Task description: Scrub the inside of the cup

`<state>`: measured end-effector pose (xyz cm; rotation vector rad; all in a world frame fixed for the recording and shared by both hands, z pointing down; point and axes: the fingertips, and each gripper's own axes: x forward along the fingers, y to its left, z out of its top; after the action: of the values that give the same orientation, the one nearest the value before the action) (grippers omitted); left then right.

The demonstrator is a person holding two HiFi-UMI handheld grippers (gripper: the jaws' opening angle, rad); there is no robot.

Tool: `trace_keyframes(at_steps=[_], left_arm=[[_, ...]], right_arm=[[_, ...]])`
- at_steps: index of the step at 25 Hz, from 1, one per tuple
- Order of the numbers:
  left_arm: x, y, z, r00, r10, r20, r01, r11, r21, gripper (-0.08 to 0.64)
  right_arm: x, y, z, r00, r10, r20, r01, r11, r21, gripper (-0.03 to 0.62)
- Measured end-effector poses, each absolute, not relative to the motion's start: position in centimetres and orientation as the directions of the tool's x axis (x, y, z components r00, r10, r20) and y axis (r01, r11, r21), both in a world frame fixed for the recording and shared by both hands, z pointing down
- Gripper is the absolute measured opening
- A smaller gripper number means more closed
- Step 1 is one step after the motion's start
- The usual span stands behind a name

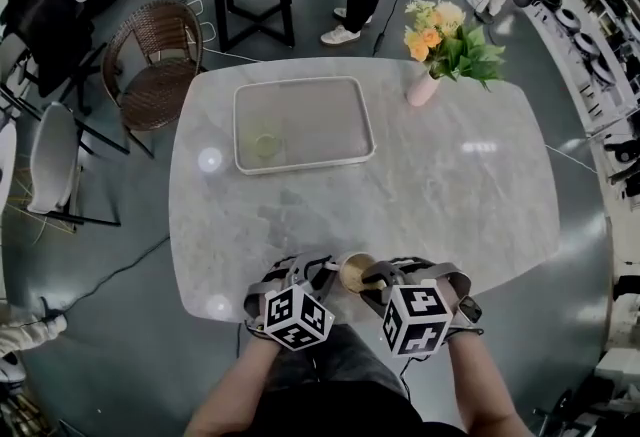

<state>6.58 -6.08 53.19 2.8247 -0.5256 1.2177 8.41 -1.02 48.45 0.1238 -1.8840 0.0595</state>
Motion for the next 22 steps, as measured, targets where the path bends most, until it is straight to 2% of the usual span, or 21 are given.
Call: trace_keyframes(at_steps=[4, 13, 22], left_arm=[[6.4, -6.9, 53.3, 0.631, -0.307, 0.712, -0.325, -0.938, -0.116, 0.058], [5.5, -4.9, 53.2, 0.623, -0.272, 0.734, -0.31, -0.947, -0.088, 0.058], [6.2, -0.3, 53.3, 0.645, -0.217, 0.732, -0.294, -0.956, -0.024, 0.058]], right_arm=[[8.8, -1.2, 47.9, -0.282, -0.07, 0.957, -0.119, 0.992, 0.038, 0.06], [9.5, -3.2, 48.8, -0.173, -0.229, 0.958, -0.037, 0.973, 0.226, 0.06], [9.9, -2.9, 51.4, -0.103, -0.233, 0.967, -0.008, 0.972, 0.233, 0.06]])
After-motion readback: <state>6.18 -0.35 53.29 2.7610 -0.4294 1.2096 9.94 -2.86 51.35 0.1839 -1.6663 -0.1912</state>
